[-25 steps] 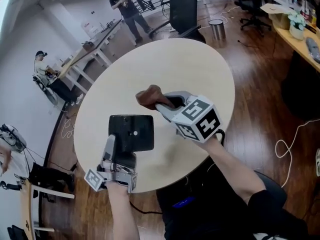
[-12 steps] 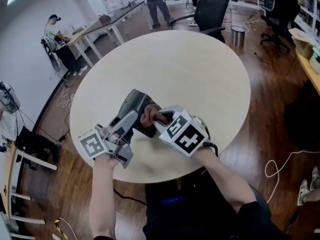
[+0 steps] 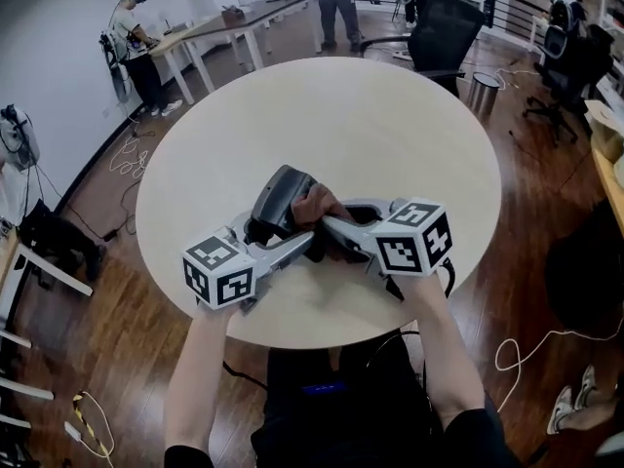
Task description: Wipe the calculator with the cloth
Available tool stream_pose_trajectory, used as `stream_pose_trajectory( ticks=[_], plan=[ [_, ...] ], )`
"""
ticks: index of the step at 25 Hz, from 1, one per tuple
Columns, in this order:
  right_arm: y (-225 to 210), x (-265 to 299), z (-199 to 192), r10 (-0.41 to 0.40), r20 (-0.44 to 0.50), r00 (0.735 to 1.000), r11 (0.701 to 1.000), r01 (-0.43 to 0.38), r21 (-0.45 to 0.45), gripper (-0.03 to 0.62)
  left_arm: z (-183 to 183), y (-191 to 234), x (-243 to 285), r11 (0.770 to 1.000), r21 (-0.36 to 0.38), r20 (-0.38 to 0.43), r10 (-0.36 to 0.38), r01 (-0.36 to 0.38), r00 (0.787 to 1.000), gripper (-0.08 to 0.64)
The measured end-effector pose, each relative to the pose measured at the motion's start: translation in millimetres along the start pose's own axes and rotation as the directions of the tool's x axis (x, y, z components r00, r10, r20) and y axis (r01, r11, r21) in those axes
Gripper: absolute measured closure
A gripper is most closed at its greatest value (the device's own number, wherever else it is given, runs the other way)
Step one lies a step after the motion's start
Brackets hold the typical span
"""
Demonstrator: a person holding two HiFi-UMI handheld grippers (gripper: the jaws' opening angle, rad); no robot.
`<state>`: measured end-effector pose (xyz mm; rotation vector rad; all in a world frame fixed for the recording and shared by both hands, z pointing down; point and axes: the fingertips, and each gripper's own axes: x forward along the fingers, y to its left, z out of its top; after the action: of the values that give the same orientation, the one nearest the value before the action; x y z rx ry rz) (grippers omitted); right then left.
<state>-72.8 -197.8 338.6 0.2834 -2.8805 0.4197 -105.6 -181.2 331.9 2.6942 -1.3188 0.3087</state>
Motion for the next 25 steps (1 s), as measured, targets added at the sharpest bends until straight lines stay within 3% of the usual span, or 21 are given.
stream_pose_trajectory(
  ticks=[4, 7, 9, 12, 15, 18, 19, 21, 25],
  plan=[
    [-10, -15, 15, 0.030, 0.140, 0.990, 0.990, -0.049, 0.130, 0.514, 0, 1, -1, 0.999, 0.047, 0.004, 0.023, -0.023, 1.000, 0.291],
    [-17, -23, 18, -0.039, 0.176, 0.984, 0.992, 0.018, 0.124, 0.514, 2, 0, -6, 0.994, 0.102, 0.001, 0.034, -0.034, 0.999, 0.313],
    [-11, -29, 26, -0.095, 0.184, 0.978, 0.995, 0.088, 0.043, 0.514, 3, -3, -8, 0.987, 0.156, -0.003, 0.040, -0.039, 0.999, 0.322],
    [27, -35, 55, -0.099, 0.212, 0.972, 0.972, 0.140, -0.187, 0.514, 8, -15, -4, 0.963, 0.265, -0.010, 0.058, -0.053, 0.998, 0.348],
    [77, -24, 76, -0.078, 0.184, 0.980, 0.891, 0.151, -0.428, 0.514, 13, -27, 2, 0.926, 0.372, -0.018, 0.074, -0.062, 0.997, 0.408],
    [93, -7, 75, -0.133, 0.136, 0.982, 0.817, 0.186, -0.546, 0.514, 12, -33, 3, 0.911, 0.408, -0.025, 0.078, -0.061, 0.997, 0.410],
    [90, -6, 74, -0.149, 0.135, 0.980, 0.814, 0.199, -0.546, 0.514, 12, -34, 2, 0.912, 0.406, -0.024, 0.074, -0.058, 0.997, 0.413],
    [74, -12, 73, -0.171, 0.151, 0.974, 0.835, 0.225, -0.501, 0.514, 11, -37, 2, 0.920, 0.388, -0.019, 0.058, -0.046, 0.998, 0.414],
    [14, -33, 74, -0.273, 0.196, 0.942, 0.880, 0.327, -0.346, 0.514, 14, -37, -1, 0.940, 0.339, 0.011, 0.043, -0.044, 0.999, 0.417]
  ],
)
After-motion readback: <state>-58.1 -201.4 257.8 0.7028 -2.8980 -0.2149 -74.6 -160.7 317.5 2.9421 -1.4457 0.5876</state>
